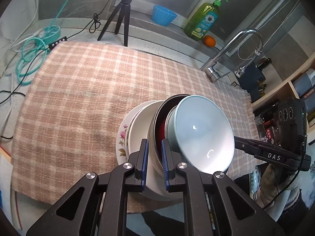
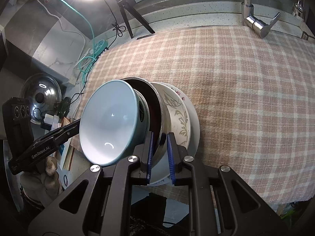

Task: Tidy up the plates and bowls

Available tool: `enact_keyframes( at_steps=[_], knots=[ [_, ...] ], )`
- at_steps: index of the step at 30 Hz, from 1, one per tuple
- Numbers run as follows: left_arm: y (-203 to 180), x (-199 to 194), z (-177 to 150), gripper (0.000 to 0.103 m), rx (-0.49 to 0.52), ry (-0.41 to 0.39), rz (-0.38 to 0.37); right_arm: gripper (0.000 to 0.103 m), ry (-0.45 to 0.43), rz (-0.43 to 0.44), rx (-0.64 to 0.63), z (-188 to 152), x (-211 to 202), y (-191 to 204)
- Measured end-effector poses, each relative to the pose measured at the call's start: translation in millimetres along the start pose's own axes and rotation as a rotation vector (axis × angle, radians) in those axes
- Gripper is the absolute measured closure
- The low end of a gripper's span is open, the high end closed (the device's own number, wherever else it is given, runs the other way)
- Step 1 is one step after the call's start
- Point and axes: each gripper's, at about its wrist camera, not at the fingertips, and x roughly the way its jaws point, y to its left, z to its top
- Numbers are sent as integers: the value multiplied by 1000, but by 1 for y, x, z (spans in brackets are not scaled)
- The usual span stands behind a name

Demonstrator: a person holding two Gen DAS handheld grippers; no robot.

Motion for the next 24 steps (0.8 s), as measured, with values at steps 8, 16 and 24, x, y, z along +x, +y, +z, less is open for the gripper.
enact_keyframes(
  at_steps=[8,16,24],
  knots=[
    [0,-10,-7,83,-2,-11,14,81,-23,-16,-9,-6,-12,-3],
    [-12,-33,-14,71,34,-68,45,55,-90,-36,-41,-22,-37,0],
    [-41,-60,-16,35,95,-175,91,29,-197,-33,-94,-31,-75,8]
  ],
)
